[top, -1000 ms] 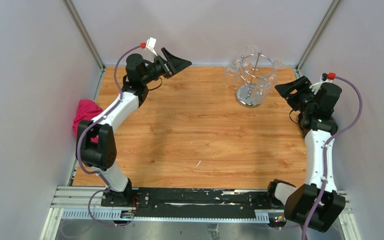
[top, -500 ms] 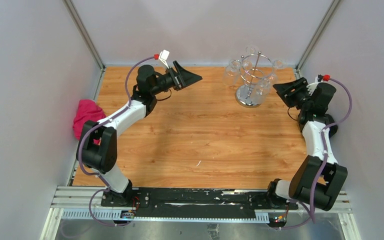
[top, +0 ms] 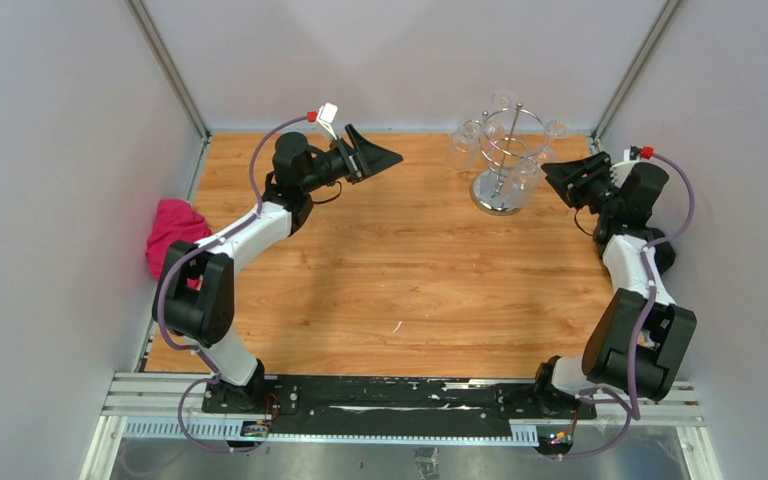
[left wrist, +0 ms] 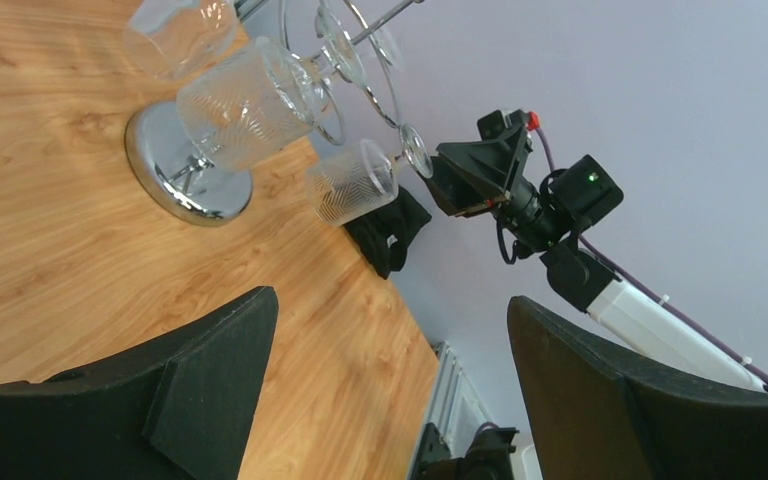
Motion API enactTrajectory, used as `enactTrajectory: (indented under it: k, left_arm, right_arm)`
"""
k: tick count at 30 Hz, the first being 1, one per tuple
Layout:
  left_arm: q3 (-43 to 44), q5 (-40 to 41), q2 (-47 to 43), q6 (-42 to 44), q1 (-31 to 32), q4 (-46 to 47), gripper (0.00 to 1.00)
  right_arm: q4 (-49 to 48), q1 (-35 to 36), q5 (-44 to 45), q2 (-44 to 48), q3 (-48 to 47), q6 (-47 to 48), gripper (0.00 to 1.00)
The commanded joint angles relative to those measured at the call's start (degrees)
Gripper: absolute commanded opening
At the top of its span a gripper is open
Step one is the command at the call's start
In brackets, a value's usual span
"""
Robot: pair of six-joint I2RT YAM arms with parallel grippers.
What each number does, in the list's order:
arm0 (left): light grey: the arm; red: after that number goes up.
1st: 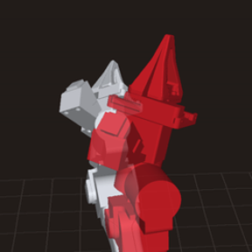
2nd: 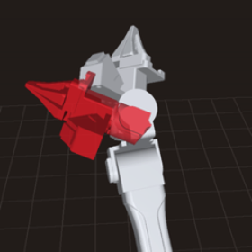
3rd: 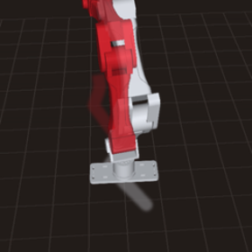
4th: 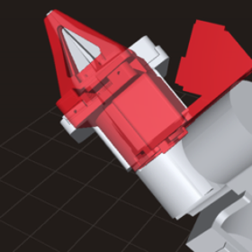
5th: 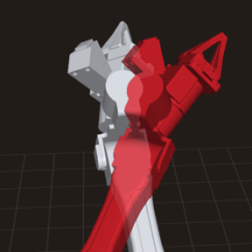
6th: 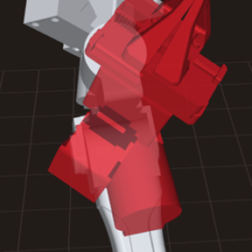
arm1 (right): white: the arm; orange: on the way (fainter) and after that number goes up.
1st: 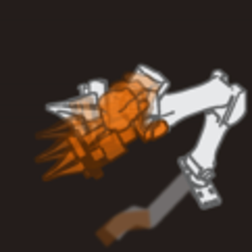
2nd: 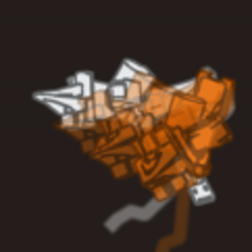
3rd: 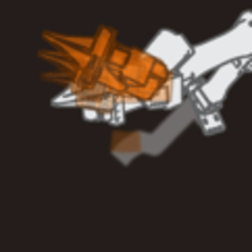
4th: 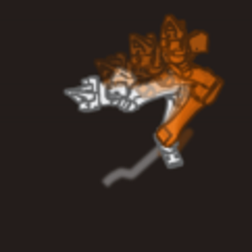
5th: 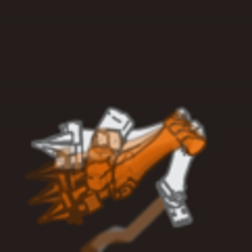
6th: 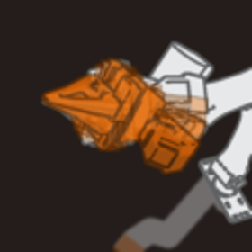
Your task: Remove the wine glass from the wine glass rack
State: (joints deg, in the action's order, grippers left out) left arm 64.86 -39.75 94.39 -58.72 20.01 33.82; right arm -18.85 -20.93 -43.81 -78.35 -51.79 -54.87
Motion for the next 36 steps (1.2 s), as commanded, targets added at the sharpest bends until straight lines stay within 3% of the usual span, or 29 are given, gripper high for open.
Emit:
enactTrajectory:
  k: [1, 18, 26, 36]
  left_arm:
    - [-1.0, 0.0, 0.1, 1.1, 0.0, 1.5, 0.9]
    - [-1.5, 0.3, 0.7, 1.2, -0.1, 1.5, 0.89]
    - [-1.6, 0.5, 0.9, 1.2, -0.1, 1.5, 0.89]
    - [-2.0, 0.5, 0.7, 1.2, -0.1, 1.5, 0.89]
  right_arm:
    - [-4.4, -0.9, -2.9, -0.9, -0.1, -2.5, 0.46]
    - [-9.8, -0.1, -5.9, -5.5, -2.1, -7.4, 0.41]
    - [-8.1, 2.4, -5.9, -6.2, -4.8, -6.8, 0.41]
    - [-6.9, 3.9, -6.3, -8.2, -5.1, -6.1, 0.33]
